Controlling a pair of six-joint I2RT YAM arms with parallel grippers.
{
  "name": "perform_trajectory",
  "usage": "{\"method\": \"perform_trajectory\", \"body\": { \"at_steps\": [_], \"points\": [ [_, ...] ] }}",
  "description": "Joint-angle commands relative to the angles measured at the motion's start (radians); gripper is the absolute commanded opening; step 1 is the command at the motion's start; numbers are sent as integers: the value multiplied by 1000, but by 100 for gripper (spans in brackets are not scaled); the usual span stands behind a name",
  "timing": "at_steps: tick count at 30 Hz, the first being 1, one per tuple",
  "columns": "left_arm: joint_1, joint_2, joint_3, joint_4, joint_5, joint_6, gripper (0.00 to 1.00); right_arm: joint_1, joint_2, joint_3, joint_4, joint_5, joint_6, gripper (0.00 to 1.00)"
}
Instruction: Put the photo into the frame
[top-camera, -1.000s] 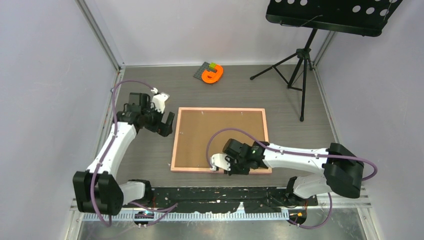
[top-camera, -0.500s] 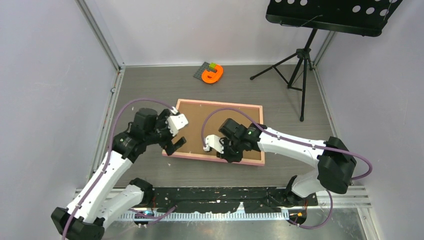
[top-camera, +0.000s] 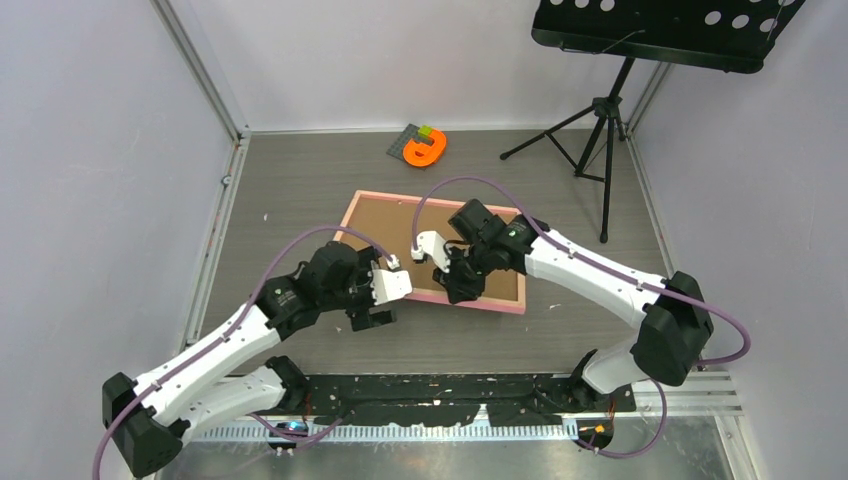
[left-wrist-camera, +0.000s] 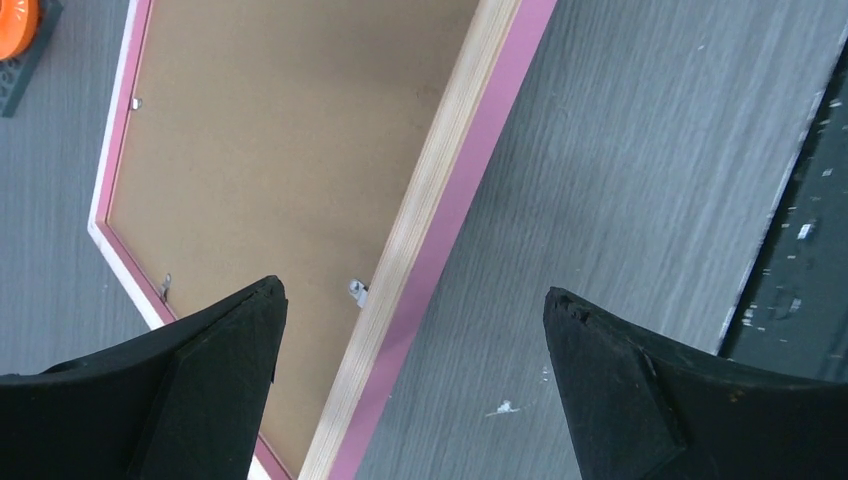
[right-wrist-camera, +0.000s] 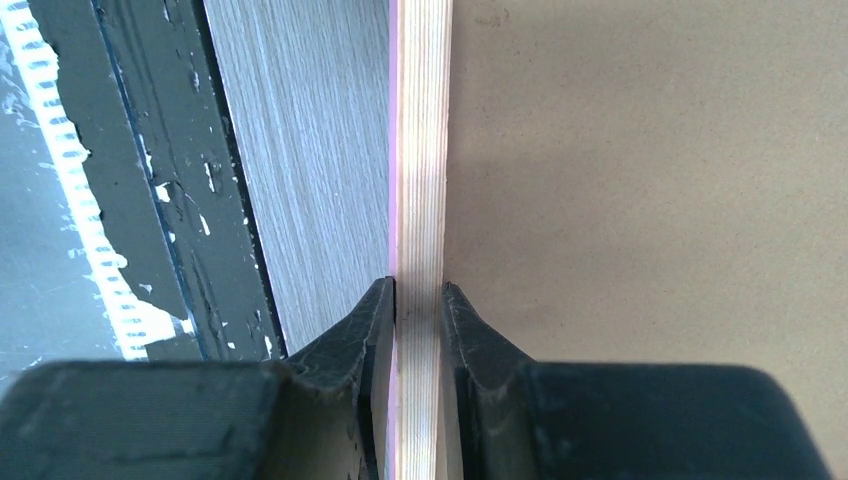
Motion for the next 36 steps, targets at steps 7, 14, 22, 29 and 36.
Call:
{"method": "perform_trajectory", "body": {
  "at_steps": [7, 14, 22, 29, 36],
  "points": [
    [-54, 62, -102, 304, -180, 128, 100, -64, -32, 90, 12, -102, 50, 6],
    [-119, 88, -198, 515, -358, 218, 94, -85, -18, 114, -7, -140, 58, 6],
    [-137, 120, -156, 487, -395, 212, 56, -96, -26, 117, -16, -139, 58, 6],
    [-140, 150, -101, 423, -415, 171, 44, -101, -36, 122, -18, -104, 66, 6],
    [-142, 184, -24, 332, -435, 150, 26, -102, -71, 146, -29, -25, 85, 54]
  ]
}}
